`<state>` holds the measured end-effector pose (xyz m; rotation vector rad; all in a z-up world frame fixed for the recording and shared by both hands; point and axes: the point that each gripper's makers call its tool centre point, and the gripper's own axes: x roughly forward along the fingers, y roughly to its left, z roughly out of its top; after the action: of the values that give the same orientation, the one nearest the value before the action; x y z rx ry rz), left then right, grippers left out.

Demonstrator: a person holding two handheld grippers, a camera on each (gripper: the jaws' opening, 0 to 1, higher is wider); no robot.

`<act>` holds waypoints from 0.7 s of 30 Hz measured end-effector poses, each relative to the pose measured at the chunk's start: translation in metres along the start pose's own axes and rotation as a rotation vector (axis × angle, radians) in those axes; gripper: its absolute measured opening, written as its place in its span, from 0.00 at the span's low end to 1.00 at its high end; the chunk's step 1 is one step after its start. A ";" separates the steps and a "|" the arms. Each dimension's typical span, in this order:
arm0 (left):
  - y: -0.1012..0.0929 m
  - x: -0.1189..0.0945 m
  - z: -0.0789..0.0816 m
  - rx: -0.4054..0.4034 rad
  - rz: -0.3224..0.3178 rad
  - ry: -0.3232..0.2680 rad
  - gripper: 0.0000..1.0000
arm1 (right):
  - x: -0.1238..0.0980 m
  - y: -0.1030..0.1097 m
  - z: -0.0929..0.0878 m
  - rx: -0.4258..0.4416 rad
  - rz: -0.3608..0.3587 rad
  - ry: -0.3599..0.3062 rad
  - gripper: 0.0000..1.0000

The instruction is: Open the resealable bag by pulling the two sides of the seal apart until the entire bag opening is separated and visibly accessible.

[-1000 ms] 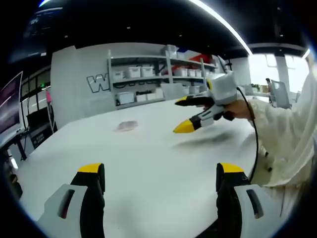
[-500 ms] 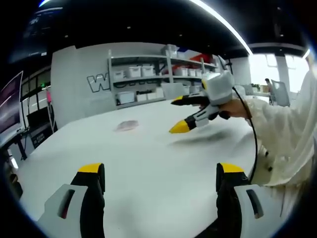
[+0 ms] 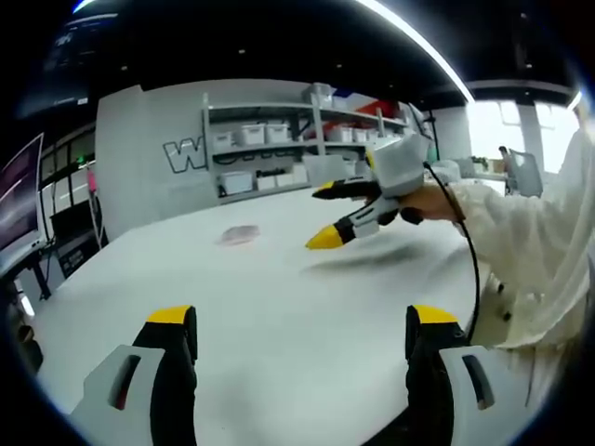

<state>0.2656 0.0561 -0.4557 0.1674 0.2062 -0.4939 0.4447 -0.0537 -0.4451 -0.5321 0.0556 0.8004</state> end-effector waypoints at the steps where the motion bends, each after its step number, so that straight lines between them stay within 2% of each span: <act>1: 0.000 0.000 0.000 -0.001 0.000 -0.002 0.92 | 0.001 -0.001 0.001 0.008 -0.001 -0.002 0.78; 12: -0.001 -0.002 0.001 -0.002 -0.002 -0.007 0.92 | 0.025 -0.007 0.005 0.040 -0.023 0.001 0.76; 21: 0.000 -0.004 0.000 -0.004 0.003 -0.008 0.92 | 0.027 -0.004 0.004 0.048 -0.026 0.004 0.75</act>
<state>0.2621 0.0584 -0.4546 0.1621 0.1987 -0.4916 0.4659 -0.0361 -0.4469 -0.4879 0.0712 0.7709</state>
